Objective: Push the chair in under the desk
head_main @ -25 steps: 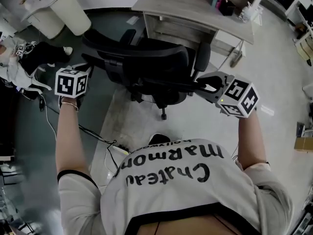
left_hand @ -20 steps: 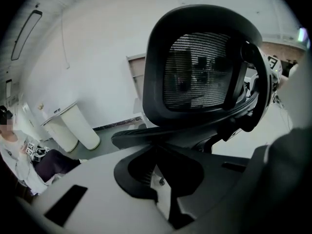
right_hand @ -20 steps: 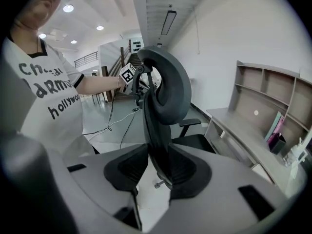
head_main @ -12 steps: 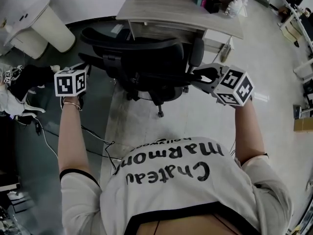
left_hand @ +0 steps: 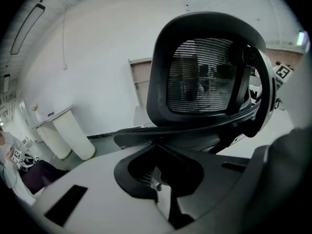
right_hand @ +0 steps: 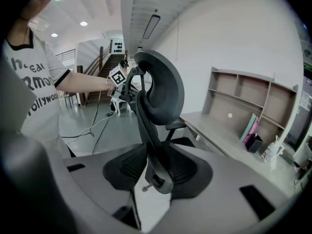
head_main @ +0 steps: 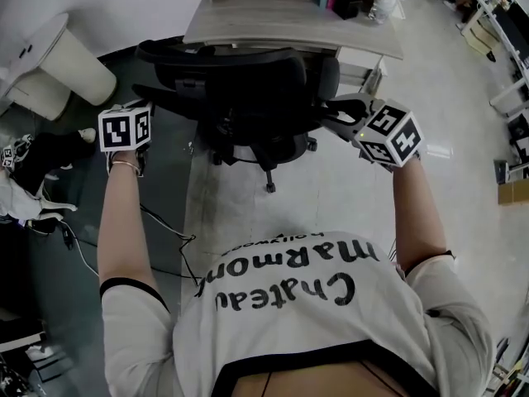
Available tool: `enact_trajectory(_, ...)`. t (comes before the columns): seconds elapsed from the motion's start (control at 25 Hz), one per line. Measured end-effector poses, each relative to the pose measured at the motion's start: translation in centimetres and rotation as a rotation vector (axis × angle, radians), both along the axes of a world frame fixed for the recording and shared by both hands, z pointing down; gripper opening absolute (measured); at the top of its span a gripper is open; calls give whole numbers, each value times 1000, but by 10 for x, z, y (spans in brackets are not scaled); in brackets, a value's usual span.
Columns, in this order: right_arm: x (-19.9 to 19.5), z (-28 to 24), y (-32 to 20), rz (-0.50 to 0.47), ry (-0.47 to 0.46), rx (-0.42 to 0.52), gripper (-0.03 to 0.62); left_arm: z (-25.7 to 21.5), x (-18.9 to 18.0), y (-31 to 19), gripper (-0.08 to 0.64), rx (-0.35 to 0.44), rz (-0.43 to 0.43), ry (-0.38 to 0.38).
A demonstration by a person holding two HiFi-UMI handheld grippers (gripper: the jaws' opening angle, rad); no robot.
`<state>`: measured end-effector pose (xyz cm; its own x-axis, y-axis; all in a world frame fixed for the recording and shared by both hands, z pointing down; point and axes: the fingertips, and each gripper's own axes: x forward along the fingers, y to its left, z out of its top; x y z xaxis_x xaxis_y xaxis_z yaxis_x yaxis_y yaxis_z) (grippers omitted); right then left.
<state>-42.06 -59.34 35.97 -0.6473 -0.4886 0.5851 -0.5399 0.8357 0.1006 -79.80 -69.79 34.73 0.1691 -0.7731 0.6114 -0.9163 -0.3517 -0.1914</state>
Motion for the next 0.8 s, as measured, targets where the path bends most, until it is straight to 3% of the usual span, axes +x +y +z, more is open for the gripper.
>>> enact_trajectory(0.28, 24, -2, -19, 129, 40, 62, 161, 0, 18, -2, 17, -25, 89, 10)
enact_trajectory(0.8, 65, 2, -35, 315, 33, 92, 175, 5, 45, 15, 17, -29, 128, 33)
